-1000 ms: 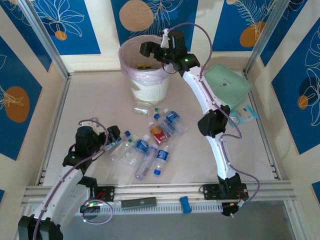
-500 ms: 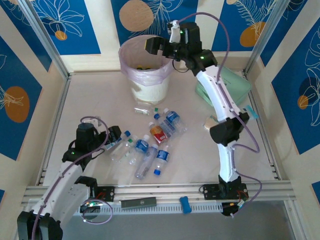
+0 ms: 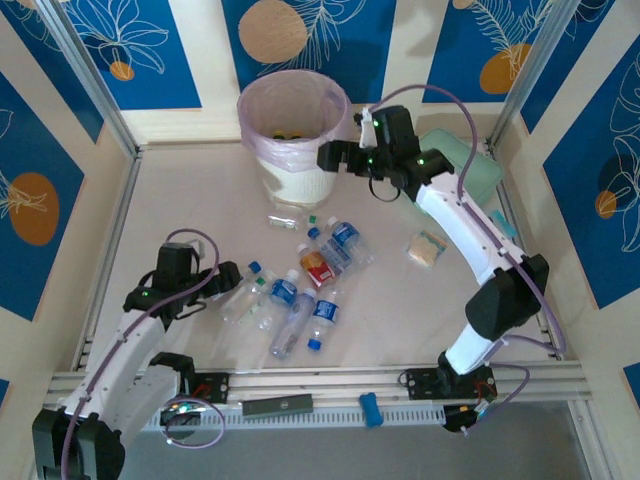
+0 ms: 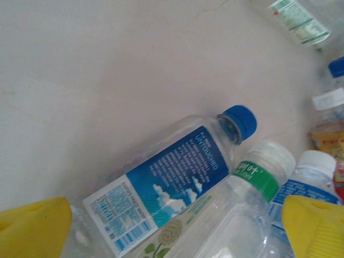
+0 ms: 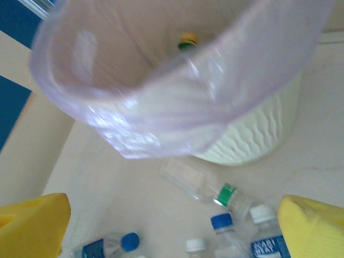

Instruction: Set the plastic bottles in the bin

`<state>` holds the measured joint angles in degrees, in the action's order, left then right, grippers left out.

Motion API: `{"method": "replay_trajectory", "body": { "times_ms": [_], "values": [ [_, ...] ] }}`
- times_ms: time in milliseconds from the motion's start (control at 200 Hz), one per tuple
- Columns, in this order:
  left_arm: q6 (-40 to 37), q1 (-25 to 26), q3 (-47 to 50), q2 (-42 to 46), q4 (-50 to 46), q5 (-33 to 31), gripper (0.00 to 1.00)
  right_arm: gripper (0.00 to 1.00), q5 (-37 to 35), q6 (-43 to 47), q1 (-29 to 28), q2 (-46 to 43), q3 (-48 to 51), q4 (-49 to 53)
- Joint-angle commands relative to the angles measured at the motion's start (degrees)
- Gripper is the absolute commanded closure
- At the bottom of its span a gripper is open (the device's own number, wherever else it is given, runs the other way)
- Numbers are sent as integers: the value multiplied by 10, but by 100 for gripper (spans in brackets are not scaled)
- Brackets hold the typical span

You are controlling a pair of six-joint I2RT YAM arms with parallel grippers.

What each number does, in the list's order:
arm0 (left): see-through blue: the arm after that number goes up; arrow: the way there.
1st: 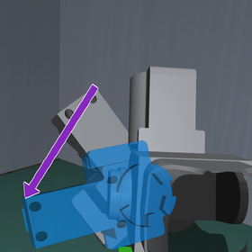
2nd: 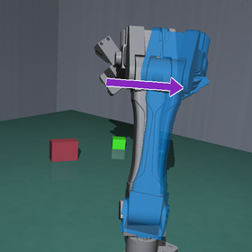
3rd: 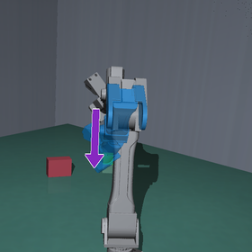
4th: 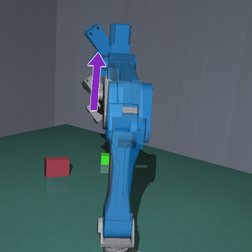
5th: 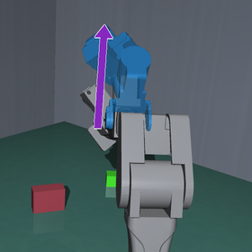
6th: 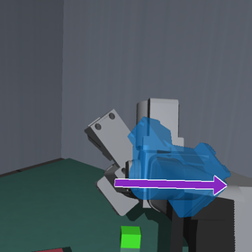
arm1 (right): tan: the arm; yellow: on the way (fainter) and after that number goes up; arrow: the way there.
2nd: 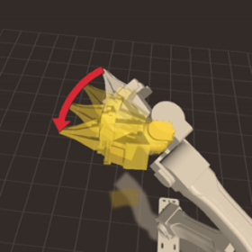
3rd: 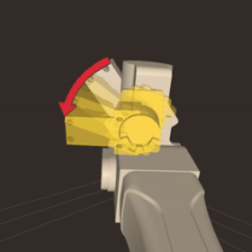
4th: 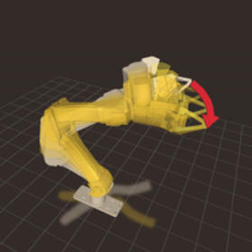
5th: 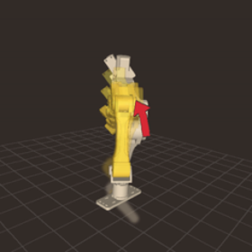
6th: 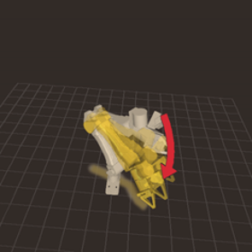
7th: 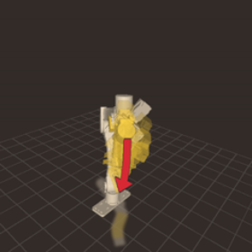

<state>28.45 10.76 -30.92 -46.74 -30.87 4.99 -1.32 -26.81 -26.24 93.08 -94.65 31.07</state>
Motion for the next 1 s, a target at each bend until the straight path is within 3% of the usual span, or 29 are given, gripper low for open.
{"method": "replay_trajectory", "body": {
  "times_ms": [0,185,410,680,995],
  "values": [
    [-15,14,-22,-15,-39,-35,0,1,-14,-10,-1,-59,74,-60],
    [-21,36,-30,-63,-42,-50,0,1,4,-61,-1,-123,205,-120],
    [-33,57,-36,-118,-23,-78,0,1,-16,-96,-3,-190,299,-143],
    [-38,62,-45,-173,21,-120,0,1,-39,-127,-5,-231,356,-160],
    [-30,62,-64,-216,70,-111,0,1,-51,-126,-7,-244,366,-147]
  ]
}}
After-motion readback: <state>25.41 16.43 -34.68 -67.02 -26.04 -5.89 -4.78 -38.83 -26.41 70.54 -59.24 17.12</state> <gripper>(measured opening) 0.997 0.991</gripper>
